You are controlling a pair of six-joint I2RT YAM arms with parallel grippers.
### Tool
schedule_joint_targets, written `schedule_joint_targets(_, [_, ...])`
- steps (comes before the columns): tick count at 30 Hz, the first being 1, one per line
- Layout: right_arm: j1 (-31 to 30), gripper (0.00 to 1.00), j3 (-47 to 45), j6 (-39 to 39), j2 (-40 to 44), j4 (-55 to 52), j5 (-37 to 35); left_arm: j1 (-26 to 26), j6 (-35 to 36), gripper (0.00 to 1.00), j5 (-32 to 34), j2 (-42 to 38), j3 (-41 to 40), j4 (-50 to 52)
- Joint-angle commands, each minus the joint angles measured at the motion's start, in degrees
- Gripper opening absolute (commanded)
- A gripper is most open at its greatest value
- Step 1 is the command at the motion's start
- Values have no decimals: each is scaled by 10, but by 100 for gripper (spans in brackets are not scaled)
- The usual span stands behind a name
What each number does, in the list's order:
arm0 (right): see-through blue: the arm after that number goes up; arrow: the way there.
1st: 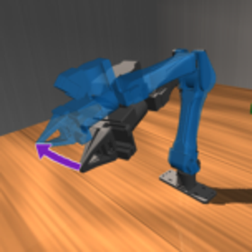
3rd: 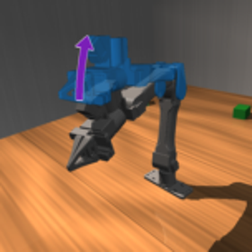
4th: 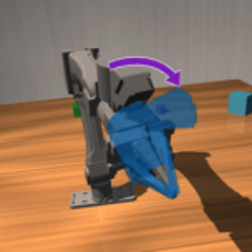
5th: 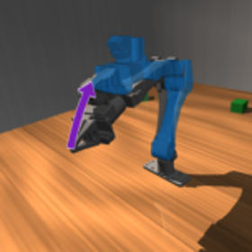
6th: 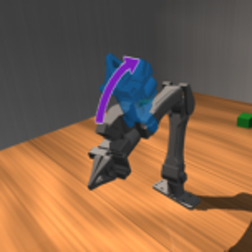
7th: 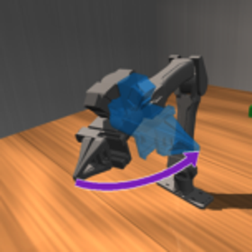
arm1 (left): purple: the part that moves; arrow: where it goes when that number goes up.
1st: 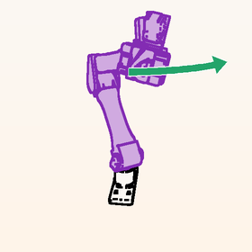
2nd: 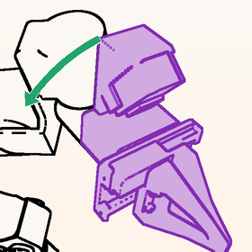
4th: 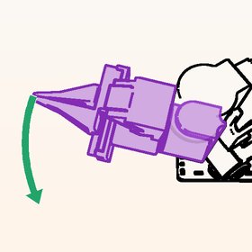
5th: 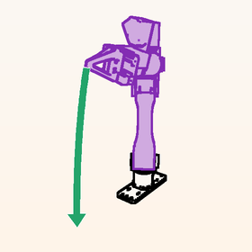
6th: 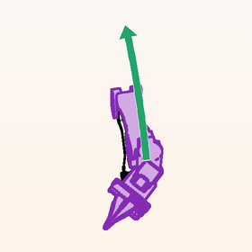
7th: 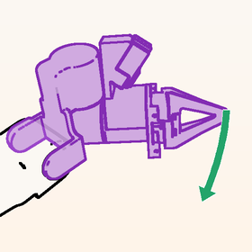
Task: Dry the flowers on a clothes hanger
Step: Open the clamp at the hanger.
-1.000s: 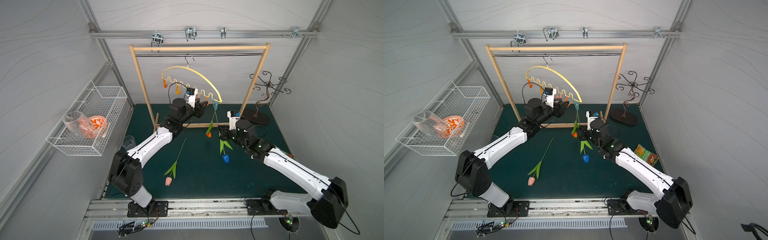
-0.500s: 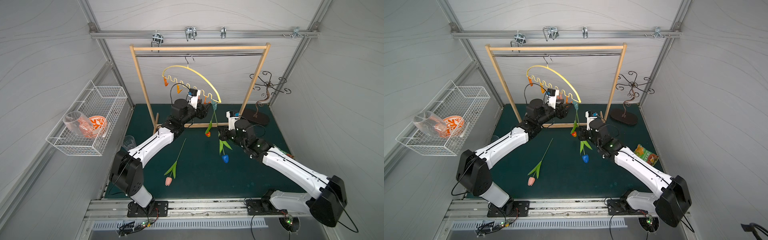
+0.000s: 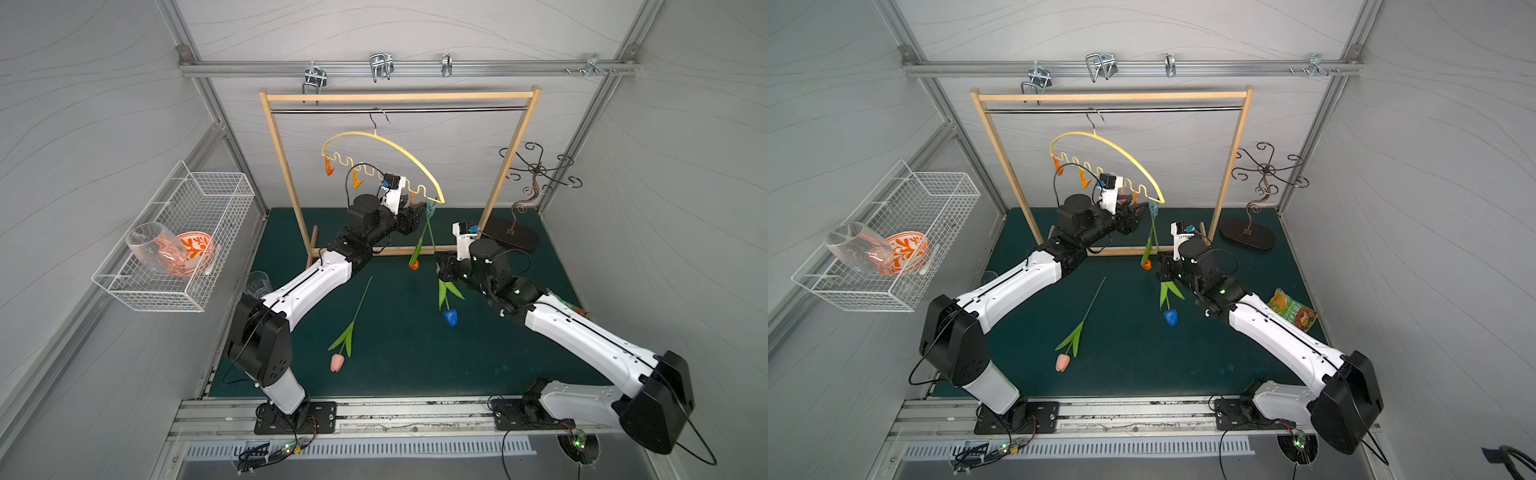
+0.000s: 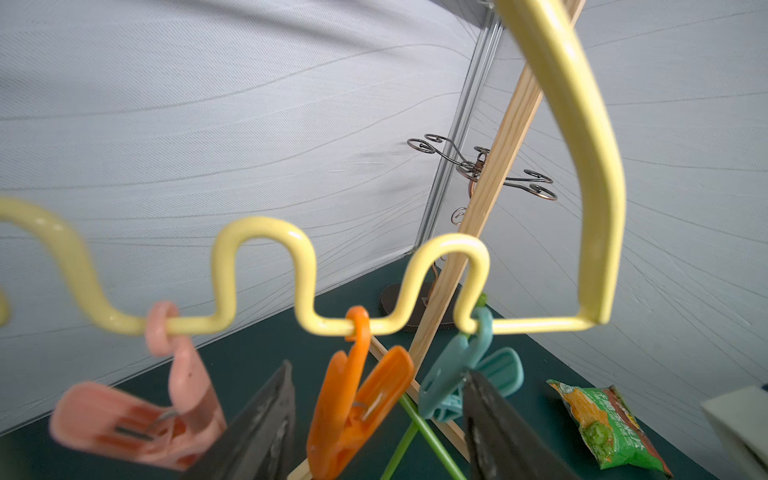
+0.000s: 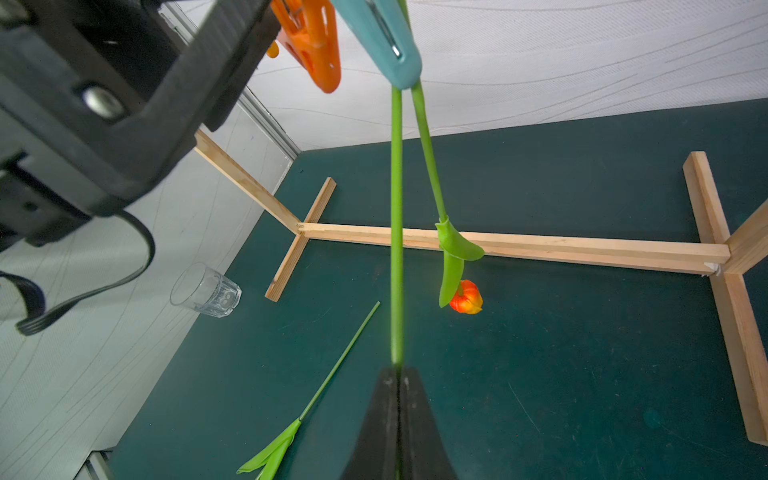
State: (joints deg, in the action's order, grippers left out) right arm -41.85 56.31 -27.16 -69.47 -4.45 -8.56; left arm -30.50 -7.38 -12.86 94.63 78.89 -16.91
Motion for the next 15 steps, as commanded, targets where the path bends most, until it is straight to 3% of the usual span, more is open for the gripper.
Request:
schedule_joint_targets(1, [3, 0, 13, 1, 8, 11, 7, -3, 8, 63, 7, 13, 31, -23])
schedule_joint_targets(15, [3, 0, 4, 0, 22, 7, 2, -21, 44, 64, 65, 15, 7, -66])
